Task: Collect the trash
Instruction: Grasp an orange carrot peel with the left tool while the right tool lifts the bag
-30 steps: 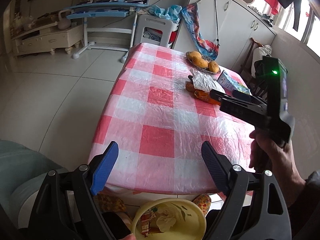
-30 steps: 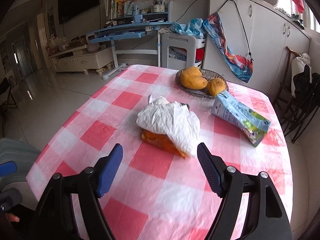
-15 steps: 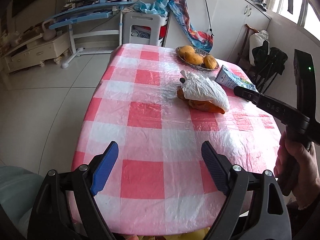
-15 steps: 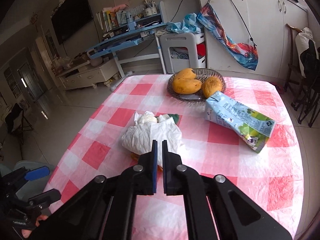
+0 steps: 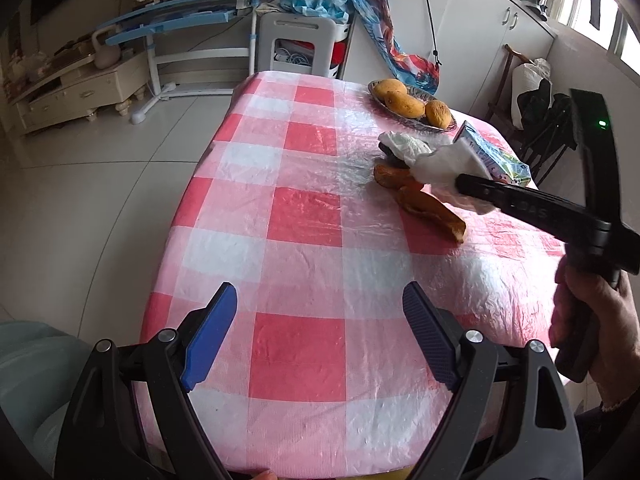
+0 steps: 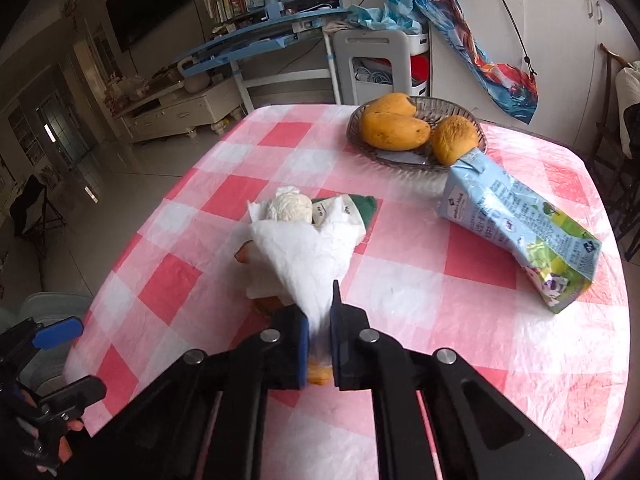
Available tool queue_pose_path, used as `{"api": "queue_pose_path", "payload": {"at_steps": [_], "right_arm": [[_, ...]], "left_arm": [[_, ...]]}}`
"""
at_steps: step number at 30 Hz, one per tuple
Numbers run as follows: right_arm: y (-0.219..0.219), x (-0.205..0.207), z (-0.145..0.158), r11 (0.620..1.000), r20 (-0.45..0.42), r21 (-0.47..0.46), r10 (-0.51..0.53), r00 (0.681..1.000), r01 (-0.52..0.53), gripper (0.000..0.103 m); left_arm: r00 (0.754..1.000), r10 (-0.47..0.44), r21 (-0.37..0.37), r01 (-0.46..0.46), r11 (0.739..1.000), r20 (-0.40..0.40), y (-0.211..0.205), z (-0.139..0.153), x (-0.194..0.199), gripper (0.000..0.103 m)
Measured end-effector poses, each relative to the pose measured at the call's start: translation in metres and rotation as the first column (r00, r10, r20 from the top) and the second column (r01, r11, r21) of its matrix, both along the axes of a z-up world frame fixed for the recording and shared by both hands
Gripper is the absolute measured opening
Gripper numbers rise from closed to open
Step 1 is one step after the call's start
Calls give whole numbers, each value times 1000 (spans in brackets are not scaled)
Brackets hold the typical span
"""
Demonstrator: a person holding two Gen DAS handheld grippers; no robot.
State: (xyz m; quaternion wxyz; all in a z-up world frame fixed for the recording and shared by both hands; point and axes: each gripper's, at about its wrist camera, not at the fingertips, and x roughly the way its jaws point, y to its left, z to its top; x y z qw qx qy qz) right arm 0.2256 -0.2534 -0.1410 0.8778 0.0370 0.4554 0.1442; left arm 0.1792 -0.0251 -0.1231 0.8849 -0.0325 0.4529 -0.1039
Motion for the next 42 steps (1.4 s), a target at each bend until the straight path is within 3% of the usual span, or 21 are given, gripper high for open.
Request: {"api": "queue_pose_path", "payload": {"at_steps": [6, 11, 16, 19, 25, 28, 30, 31, 33, 36, 39, 42], "right_arm": [[-48, -39, 29, 991, -21, 114, -63, 998, 65, 11], [-65, -60, 23, 997, -81, 5, -78, 994, 79, 12], [-84, -60, 15, 990, -110, 14, -137, 984, 140, 14], [-92, -59, 13, 985, -113, 27, -164, 980, 168, 19], [-97, -58, 9, 986, -123, 50, -155, 980, 162, 25], [-99, -58, 7, 986, -129, 51, -152, 980, 160, 25], [-101, -57, 5, 986, -135, 51, -151, 979, 159, 25], [-101, -56, 4, 986, -138, 51, -149, 979, 157, 25], [-102, -56, 3, 987, -144, 53, -143, 979, 152, 25], [-101, -57, 4, 987, -142, 56, -138, 980, 147, 25], [-99, -57, 4, 988, -140, 58, -135, 981, 144, 25], [-93, -56, 5, 989, -137, 58, -125, 983, 134, 25]], "left_arm": [[998, -52, 11, 52, 999, 18, -13, 0, -1, 81], [997, -71, -50, 71, 996, 7, -35, 1, 10, 81], [998, 1, -162, -10, 987, -56, -62, -4, 44, 81], [995, 56, -194, -71, 978, -80, -78, -6, 64, 81], [978, 154, -95, -168, 981, -143, -109, -21, 96, 81], [974, 168, -44, -177, 983, -151, -115, -30, 99, 74], [983, 140, 7, -141, 990, -121, -122, -31, 94, 58], [987, 119, 23, -117, 993, -109, -124, -31, 91, 56], [993, 61, 10, -60, 998, -101, -124, -30, 85, 33], [993, -21, -57, 15, 998, -119, -113, -30, 75, 16], [990, -82, -121, 68, 990, -113, -95, -31, 61, 15], [989, -104, -138, 89, 986, -104, -78, -31, 45, 14]]}}
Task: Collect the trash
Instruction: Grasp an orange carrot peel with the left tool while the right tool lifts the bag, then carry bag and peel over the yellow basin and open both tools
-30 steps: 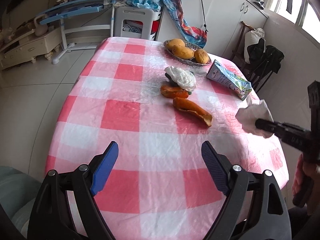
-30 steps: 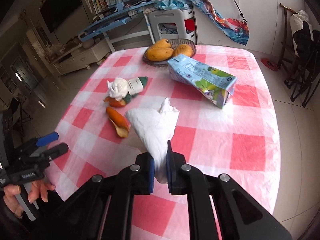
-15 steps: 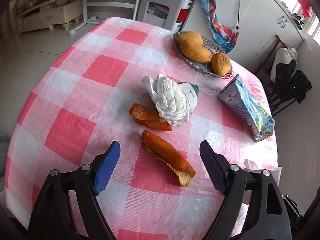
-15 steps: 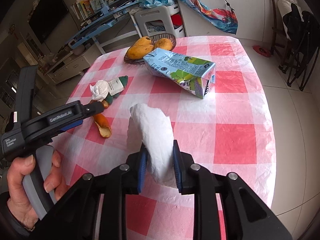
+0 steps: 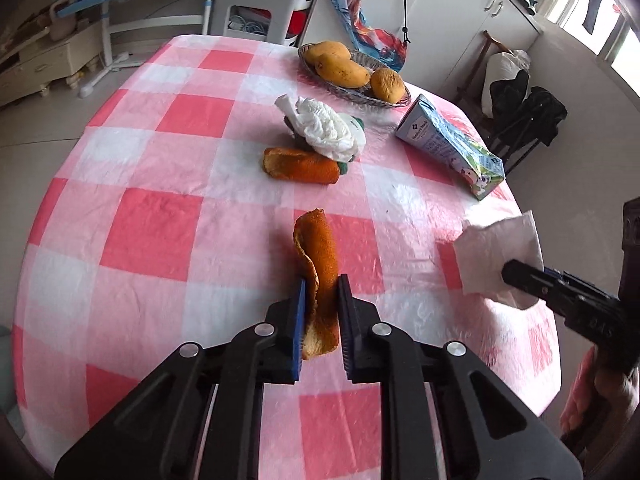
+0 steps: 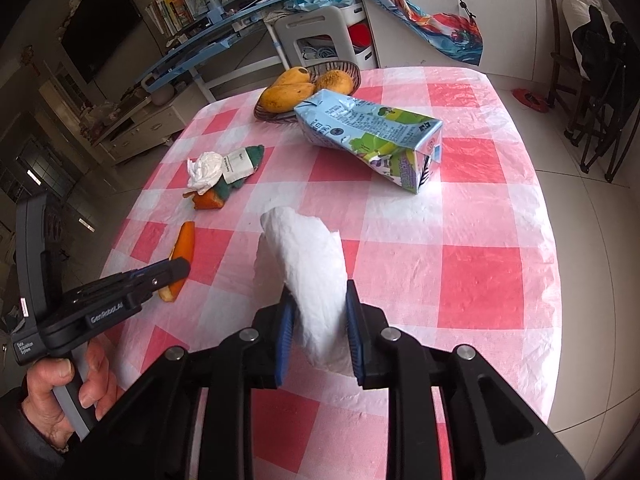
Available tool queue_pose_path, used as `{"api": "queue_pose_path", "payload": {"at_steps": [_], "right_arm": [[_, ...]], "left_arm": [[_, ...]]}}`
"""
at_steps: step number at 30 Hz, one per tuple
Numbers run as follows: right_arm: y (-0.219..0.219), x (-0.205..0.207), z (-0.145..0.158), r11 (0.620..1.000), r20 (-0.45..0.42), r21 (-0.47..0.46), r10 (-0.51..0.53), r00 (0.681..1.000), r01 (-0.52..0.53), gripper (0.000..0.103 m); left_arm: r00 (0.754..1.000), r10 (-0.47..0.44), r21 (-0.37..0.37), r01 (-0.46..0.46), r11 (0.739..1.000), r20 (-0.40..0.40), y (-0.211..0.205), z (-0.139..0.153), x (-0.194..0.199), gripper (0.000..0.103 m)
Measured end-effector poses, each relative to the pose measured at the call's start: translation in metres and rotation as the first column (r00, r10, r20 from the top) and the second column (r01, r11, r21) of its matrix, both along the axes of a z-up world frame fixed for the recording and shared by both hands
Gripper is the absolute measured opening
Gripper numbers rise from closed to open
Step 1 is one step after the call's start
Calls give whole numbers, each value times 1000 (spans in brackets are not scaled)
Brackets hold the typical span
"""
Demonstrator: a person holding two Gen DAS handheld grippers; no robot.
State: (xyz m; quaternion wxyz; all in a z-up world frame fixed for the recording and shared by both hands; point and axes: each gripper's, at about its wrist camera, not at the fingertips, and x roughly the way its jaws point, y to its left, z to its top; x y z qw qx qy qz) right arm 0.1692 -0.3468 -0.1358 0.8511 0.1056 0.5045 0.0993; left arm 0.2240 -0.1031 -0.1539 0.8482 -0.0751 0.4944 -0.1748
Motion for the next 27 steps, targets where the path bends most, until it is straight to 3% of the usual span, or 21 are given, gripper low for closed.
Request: {"api": "queue_pose_path", "payload": {"at_steps": [8, 14, 27], "right_arm": [[11, -4, 2, 999, 6, 34, 18, 1000, -19, 23], [16, -16, 12, 996, 38, 84, 11, 999, -14, 23], [89, -94, 16, 985, 95, 93, 138, 986, -146, 23]], "left_arm": [[999, 27, -7, -27, 1000, 26, 39, 14, -40, 14], [995, 36, 38, -39, 999, 92, 56, 35, -77, 14], [979, 17, 113, -41, 993, 204, 80, 65, -149, 14]]}}
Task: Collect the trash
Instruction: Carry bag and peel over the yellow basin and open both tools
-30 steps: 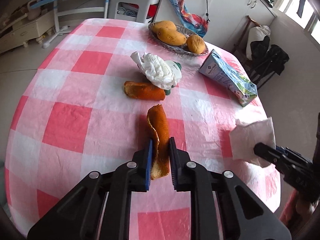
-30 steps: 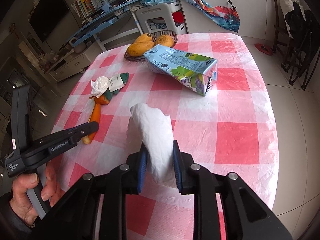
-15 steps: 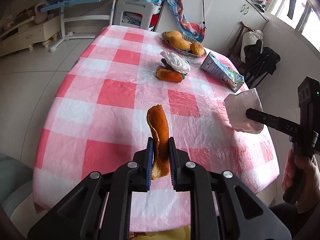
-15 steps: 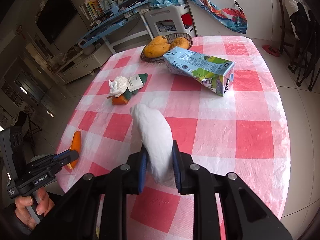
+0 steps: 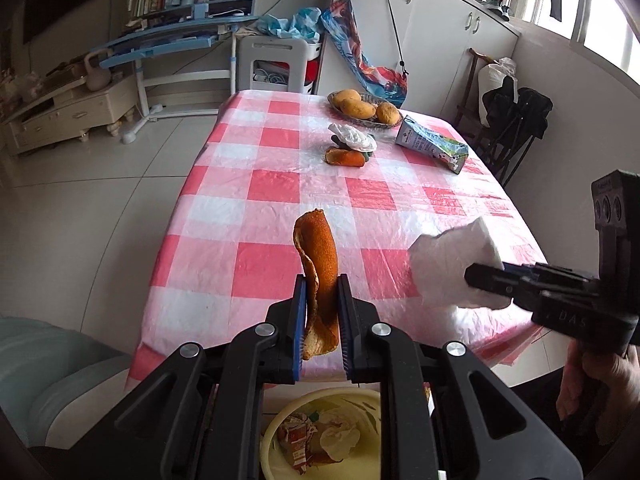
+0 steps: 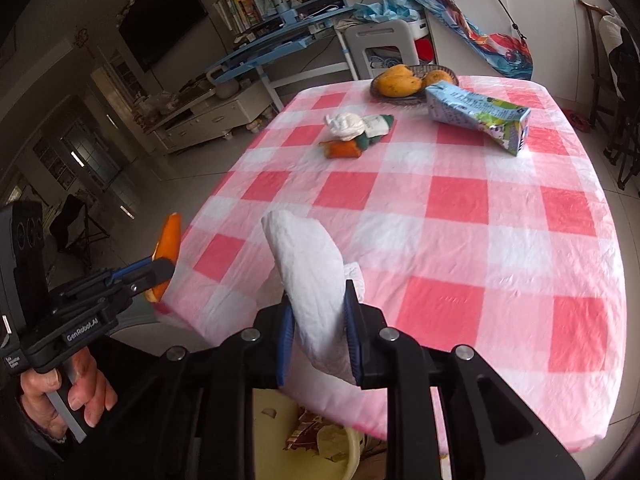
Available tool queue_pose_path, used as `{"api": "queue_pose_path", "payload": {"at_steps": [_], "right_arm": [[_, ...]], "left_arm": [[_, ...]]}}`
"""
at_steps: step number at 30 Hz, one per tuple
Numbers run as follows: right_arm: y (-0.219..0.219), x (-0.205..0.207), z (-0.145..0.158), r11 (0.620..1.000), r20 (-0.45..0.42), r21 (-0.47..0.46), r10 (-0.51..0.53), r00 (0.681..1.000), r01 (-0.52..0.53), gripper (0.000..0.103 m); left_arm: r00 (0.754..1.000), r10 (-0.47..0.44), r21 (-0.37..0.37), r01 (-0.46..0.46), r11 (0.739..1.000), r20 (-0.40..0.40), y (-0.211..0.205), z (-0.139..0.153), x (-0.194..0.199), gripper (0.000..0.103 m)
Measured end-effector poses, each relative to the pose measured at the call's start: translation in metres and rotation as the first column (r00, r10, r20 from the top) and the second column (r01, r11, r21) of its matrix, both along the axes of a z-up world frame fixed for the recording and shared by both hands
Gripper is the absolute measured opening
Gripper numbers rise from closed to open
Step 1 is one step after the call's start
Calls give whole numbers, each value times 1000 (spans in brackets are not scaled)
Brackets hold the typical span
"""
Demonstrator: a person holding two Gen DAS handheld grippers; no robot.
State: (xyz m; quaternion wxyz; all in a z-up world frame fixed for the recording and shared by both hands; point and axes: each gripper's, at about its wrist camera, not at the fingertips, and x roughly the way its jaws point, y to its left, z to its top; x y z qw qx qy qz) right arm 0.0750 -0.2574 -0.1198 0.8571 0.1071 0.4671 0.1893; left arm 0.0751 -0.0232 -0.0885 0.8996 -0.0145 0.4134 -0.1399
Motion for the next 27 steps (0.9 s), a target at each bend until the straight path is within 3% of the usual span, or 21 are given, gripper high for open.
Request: {"api": "queue_pose_path", "payload": {"at_steps": [6, 12, 15, 17, 20, 27], "right_arm": [[36, -41, -20, 996, -51, -12, 85, 995, -86, 23], [76, -67, -42, 970, -123, -101, 210, 970, -223, 24], [94, -77, -64, 939, -221, -152, 271, 937, -308, 38], [100, -82, -71, 924, -232, -213, 267, 935, -317, 41], [93, -82, -66, 940, -205, -207, 228, 952, -270, 49], [46, -69, -45, 986, -70, -164, -24, 997, 12, 57]], "left_arm": [[1000, -5, 6, 5, 1000, 20, 9, 6, -25, 14], [1000, -8, 5, 8, 1000, 13, 17, 4, -42, 14], [1000, -12, 7, 12, 1000, -14, 17, -5, -51, 14], [999, -16, 7, 17, 1000, -38, 16, -13, -59, 14], [997, -25, 12, 26, 1000, -71, 13, -24, -68, 14], [983, -99, 52, 108, 993, -153, -1, -47, -89, 14]]}}
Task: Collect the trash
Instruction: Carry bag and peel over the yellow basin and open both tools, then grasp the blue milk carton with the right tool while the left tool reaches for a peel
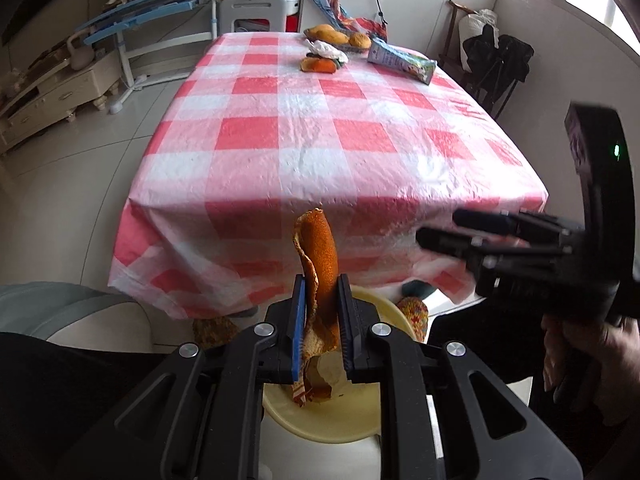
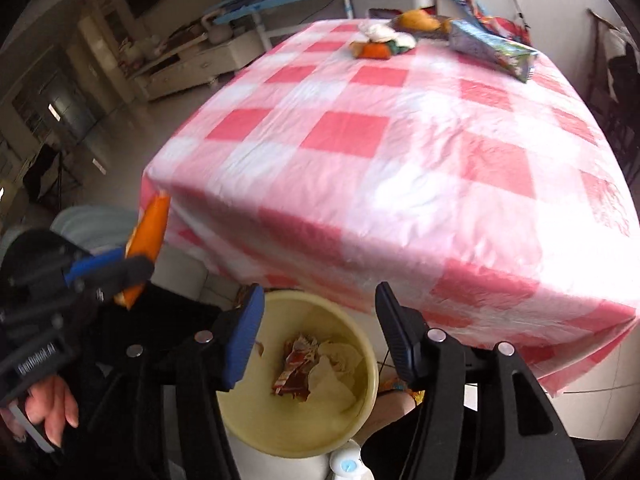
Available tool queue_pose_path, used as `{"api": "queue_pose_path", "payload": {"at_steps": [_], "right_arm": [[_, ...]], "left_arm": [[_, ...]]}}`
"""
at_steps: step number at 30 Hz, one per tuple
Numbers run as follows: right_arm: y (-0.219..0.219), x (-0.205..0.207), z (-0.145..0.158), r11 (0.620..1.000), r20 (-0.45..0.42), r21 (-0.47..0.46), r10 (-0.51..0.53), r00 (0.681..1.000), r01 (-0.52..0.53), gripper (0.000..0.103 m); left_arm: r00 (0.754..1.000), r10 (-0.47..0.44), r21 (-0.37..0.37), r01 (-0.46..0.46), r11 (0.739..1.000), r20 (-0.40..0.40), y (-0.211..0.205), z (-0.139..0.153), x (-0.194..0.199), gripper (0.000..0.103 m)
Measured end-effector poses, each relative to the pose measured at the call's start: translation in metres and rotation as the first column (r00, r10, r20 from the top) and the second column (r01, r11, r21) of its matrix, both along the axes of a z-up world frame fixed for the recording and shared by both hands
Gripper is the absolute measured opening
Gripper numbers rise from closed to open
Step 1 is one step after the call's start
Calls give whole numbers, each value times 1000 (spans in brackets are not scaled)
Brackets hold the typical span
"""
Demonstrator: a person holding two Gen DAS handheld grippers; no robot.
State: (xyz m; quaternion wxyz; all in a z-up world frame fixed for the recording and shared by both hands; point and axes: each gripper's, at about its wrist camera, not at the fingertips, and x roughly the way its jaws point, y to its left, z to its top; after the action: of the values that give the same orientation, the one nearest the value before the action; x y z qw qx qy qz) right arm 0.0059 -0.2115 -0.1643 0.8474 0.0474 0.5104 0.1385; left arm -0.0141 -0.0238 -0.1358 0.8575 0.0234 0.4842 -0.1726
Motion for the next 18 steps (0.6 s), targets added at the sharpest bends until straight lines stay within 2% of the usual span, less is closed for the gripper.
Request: {"api": "queue_pose_path", "payload": {"at_steps": [2, 4, 6, 8, 18], "right_arm": [[-11, 1, 6, 998, 38, 39, -59, 998, 58, 60], [-19, -1, 12, 993, 68, 72, -102, 992, 97, 64], [-23, -2, 13, 988, 81, 94, -128, 989, 120, 66], [-24, 0, 15, 986, 80, 99, -142, 987, 134, 66], [-24, 3, 22, 988, 94, 79, -138, 986, 131, 68]], "left_arm": [[1000, -23, 8, 23, 1000, -16, -5, -4, -2, 15], [999, -40, 9, 40, 999, -15, -8, -4, -4, 22], [999, -37, 17, 37, 999, 8, -8, -1, -6, 40], [999, -32, 10, 32, 999, 35, -6, 5, -7, 46], [995, 25, -48, -21, 999, 100, 7, 22, -1, 56]]}}
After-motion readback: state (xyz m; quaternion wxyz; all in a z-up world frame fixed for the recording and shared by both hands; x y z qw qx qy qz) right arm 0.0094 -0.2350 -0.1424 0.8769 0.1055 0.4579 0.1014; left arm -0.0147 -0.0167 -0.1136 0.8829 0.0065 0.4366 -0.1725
